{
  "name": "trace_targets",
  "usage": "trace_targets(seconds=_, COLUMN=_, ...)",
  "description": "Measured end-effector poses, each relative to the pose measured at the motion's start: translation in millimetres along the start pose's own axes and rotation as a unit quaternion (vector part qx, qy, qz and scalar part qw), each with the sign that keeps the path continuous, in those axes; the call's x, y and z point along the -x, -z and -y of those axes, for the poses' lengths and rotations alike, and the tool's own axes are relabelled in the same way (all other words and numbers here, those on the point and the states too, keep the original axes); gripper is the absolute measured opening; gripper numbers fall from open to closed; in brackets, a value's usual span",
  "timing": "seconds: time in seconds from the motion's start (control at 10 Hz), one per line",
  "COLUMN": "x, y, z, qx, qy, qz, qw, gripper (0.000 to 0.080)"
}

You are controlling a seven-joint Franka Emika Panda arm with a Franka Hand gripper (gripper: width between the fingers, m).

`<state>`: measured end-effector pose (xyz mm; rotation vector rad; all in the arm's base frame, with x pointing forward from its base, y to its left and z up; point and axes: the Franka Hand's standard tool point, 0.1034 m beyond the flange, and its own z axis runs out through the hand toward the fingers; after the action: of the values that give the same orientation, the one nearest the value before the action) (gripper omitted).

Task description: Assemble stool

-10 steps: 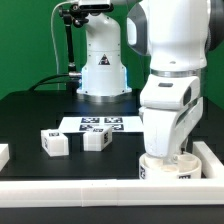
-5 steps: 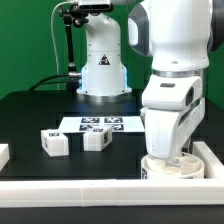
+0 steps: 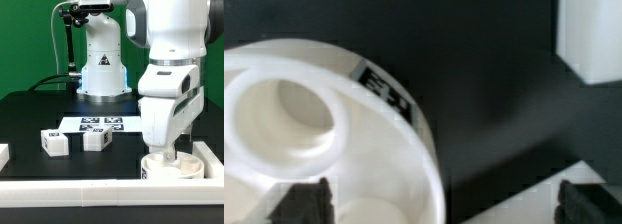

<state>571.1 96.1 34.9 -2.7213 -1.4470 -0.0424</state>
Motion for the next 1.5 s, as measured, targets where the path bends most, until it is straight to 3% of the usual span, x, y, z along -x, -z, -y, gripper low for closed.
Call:
trace_targets(seconds=0.3, x=5.5, y=28.0, z=0.0, qx=0.01, qy=-0.003, qz=-0.003, qw=1.0, gripper=0.0648)
trace_targets(seconds=0.6, x=25.2, y=23.8, z=-7.5, qx=0.01, qy=-0.033, qz=-0.004, qw=0.999, gripper=0.0649)
trace_targets(seconds=1.0, x=24.9, y=22.6, z=-6.3, qx=0.008, qy=-0.093, qz=-0.004, qw=0.996, gripper=0.0649)
trace_targets(seconds=1.1, x=30.2, y=21.2, z=-7.1, qx=0.006, qy=-0.183, qz=-0.007, qw=0.983, gripper=0.0649)
trace_targets(seconds=1.3, x=36.6, y=17.5, z=-2.2, qx=-0.015, qy=-0.34, qz=-0.003, qw=0.94, gripper=0.0649)
trace_targets(seconds=1.5, x=34.3, y=17.2, z=-1.9, qx=-0.014, qy=-0.381, qz=-0.007, qw=0.924, gripper=0.0649)
